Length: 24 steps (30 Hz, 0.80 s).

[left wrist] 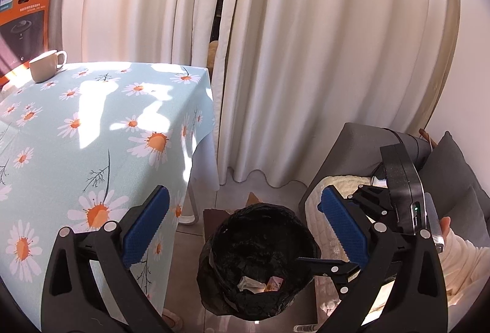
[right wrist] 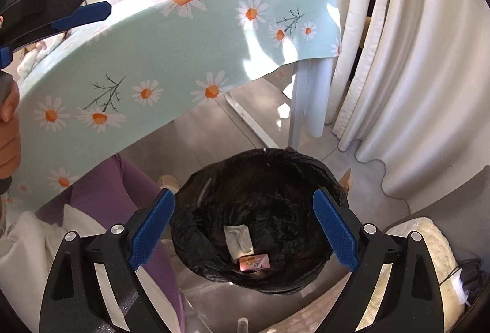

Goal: Collect trash
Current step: 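Open both grippers to drop the wrapper and cup into the bin, then move both tools back over the table toward the trash pile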

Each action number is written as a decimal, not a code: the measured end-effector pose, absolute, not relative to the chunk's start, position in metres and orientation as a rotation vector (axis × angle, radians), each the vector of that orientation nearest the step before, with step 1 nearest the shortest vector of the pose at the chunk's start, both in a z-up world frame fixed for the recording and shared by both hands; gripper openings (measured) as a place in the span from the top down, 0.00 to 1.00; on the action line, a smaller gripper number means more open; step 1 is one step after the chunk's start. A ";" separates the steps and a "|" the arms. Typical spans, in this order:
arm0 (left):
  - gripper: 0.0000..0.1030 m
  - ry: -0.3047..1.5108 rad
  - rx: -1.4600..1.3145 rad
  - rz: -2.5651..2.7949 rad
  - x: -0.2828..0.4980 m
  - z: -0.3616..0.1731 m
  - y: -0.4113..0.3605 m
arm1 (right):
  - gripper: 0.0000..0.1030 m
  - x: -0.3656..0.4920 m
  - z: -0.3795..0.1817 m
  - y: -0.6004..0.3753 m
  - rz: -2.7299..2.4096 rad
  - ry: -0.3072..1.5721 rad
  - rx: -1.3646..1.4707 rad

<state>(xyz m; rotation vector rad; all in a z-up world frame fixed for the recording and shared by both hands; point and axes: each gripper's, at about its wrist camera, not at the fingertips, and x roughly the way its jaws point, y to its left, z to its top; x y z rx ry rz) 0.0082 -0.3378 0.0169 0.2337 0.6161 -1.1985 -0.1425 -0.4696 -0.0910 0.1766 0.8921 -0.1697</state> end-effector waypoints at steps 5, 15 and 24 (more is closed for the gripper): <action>0.06 0.577 0.199 -1.156 0.015 0.032 -0.315 | 0.13 -0.130 -0.060 -0.459 -0.121 0.821 0.159; 0.06 0.496 0.164 -0.977 0.039 0.057 -0.236 | 0.12 -0.080 -0.010 -0.417 0.027 0.666 0.117; 0.06 0.473 0.138 -0.704 0.062 0.071 -0.153 | 0.11 -0.018 0.008 -0.355 0.222 0.634 0.092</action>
